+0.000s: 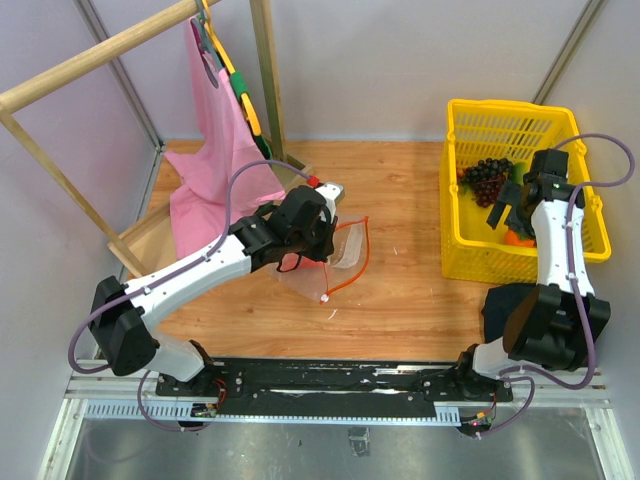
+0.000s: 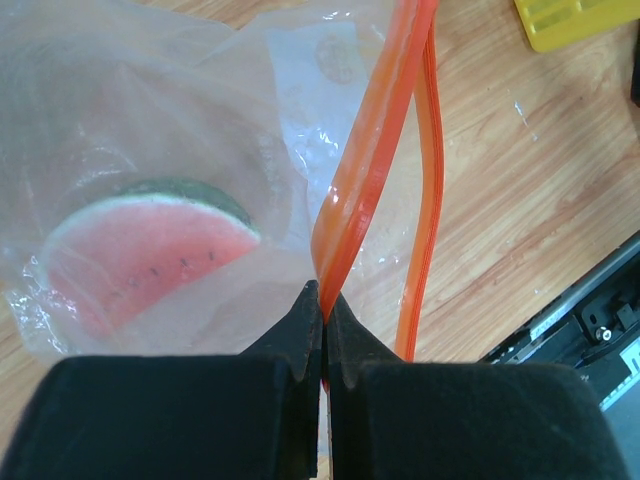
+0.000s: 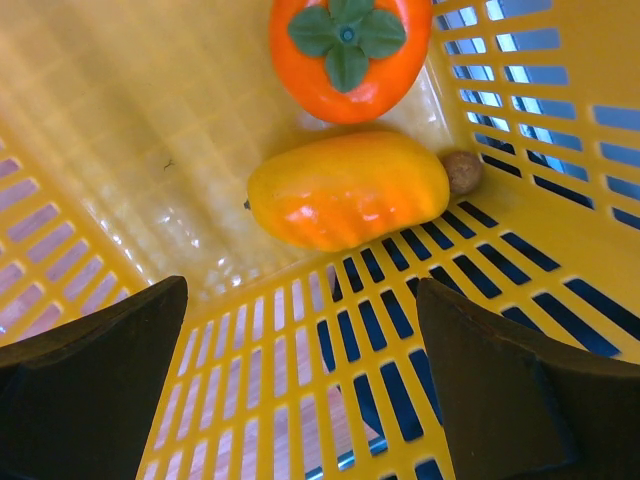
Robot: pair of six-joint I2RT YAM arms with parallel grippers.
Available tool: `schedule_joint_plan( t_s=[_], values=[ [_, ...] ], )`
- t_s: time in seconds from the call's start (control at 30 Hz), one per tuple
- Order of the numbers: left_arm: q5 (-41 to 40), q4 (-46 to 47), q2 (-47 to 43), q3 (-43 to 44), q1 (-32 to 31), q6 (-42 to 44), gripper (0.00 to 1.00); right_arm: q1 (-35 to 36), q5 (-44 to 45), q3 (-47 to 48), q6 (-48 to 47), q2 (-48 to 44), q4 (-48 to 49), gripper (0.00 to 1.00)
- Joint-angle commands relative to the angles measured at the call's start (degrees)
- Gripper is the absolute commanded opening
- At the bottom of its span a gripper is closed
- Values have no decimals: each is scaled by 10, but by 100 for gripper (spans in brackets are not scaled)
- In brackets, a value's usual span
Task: Place the food in the zip-top bag and seal the zipper
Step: Pick up the fake fruit from the bin.
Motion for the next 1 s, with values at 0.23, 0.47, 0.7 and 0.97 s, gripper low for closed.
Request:
schedule_joint_plan(
  t_s=[0.23,0.47,0.7,0.97],
  values=[
    [12,14,2,5,12,12,0,-24,32,-21,79,94,14,98],
    [15,12,5,4,16,13,0,-26,53,-57,105,122,42,98],
    [19,15,4,2,16,12,0,-27,37,-87,98,146,89,98],
    [21,16,1,1,16,12,0,-26,-67,-96,56,157,157,98]
  ],
)
